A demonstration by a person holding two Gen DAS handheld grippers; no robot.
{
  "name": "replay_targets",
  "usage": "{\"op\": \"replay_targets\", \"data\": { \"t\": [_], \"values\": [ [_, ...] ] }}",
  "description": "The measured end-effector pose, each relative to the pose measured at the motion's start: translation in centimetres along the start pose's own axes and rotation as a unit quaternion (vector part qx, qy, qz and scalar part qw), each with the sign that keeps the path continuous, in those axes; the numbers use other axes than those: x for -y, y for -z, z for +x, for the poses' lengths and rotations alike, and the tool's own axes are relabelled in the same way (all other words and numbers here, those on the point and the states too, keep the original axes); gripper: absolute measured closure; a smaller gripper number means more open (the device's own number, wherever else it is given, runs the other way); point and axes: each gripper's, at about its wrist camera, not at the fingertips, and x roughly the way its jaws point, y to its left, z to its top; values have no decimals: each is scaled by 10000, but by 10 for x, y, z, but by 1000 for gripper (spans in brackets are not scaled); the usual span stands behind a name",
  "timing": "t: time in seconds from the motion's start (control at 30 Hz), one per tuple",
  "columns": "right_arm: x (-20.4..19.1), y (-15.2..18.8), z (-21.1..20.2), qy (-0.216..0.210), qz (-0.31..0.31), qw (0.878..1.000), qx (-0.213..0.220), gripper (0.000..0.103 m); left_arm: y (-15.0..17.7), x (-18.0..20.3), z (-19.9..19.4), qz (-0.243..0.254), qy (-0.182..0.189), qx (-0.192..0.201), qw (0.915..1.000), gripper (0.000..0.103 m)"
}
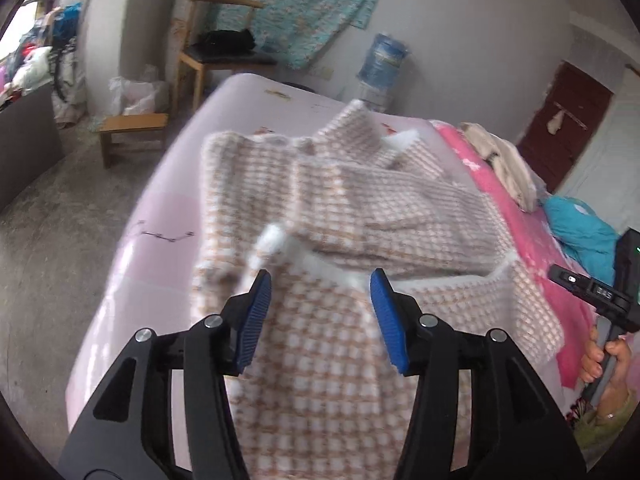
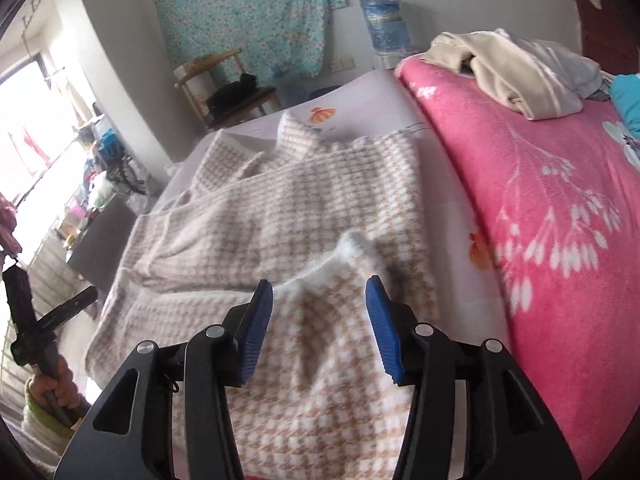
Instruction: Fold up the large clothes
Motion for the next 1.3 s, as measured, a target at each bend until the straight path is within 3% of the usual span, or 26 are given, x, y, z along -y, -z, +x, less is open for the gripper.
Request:
{"op": "replay_targets", "data": {
  "t": [0.07,0.1,0.13,0.17,0.23,0.37,0.43,0.53,0.63,0.7,0.8,0.83,0.93,1.13,1.23,1.3],
  "values": [
    [-22,5,23,-309,-299,9983,-390,56,5,19,15,216,223,-297,9991,54],
    [-33,8,38,-378,-473,9961,-640,61,8,28,26,349,285,-500,9977,54],
    [-42,13,52,-345,-614,9938,-859,70,13,35,38,491,165,-662,9965,54],
    [-48,18,66,-245,-714,9915,-1061,71,17,39,49,601,-63,-774,9952,54],
    [-48,22,85,-169,-661,9919,-1071,72,26,38,63,651,-364,-833,9937,53],
    [-46,13,80,41,-531,9941,-945,74,21,45,54,671,-355,-672,9948,57],
    [-49,13,64,125,-597,9950,-795,75,19,56,35,903,-79,-415,9950,57],
    [-54,18,27,-95,-694,9961,-531,75,26,80,9,1388,566,-295,9883,57],
    [-67,33,1,-177,-1085,9926,-515,76,45,103,3,1712,1268,-633,9750,57],
    [-75,46,-1,-232,-1324,9884,-711,82,62,113,12,1803,1431,-987,9681,57],
    [-81,68,22,-75,-1515,9822,-1108,85,80,117,33,1936,873,-1215,9696,56],
    [-80,76,35,128,-1545,9799,-1254,85,82,115,36,1897,873,-1200,9706,56],
    [-78,80,38,162,-1395,9825,-1222,85,82,112,39,1794,869,-1153,9731,58],
    [-90,89,-6,112,-1832,9777,-1022,86,81,110,36,1709,763,-1112,9760,58],
    [-79,111,16,580,-1829,9716,-1381,86,80,109,36,1624,745,-1111,9776,58],
    [-72,111,14,489,-1597,9773,-1303,86,80,109,37,1602,714,-1105,9783,59]
  ]
}}
